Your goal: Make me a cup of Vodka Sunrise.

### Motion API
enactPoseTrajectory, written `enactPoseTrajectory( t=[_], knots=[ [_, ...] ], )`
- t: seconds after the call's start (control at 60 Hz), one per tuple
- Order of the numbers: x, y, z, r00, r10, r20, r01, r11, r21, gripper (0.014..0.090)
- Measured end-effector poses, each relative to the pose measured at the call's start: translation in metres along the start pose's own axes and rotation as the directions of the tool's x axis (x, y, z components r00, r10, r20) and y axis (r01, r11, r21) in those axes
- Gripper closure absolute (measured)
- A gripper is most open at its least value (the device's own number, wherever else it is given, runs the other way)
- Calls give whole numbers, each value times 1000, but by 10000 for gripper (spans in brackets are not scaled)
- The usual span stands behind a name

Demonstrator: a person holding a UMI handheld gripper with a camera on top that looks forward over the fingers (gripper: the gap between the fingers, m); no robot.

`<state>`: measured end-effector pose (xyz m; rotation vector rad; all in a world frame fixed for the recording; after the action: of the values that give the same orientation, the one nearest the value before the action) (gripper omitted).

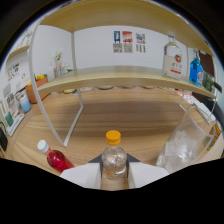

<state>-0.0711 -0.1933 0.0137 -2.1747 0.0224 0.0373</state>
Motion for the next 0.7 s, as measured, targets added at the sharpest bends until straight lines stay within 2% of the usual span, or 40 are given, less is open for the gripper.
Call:
enactPoseTrajectory(
  t=[0.05, 0.15, 0.267, 0.3, 0.433, 0.567, 0.7],
  knots=[
    [0, 1, -1, 1000, -1, 6, 1, 1000, -1, 660],
    [-3, 6, -6, 1000, -8, 27, 8, 1000, -10, 509],
    [-4, 1, -24, 998, -17, 53, 17, 1000, -4, 233],
    [-4, -3, -33, 998, -17, 53, 17, 1000, 3, 183],
    [-2, -34, -85, 995, -23, 93, 16, 997, 77, 194],
    [12, -59, -142, 994, -18, 104, 3, 990, 143, 192],
    [48, -60, -176, 997, -21, 75, 9, 987, 160, 185]
  ],
)
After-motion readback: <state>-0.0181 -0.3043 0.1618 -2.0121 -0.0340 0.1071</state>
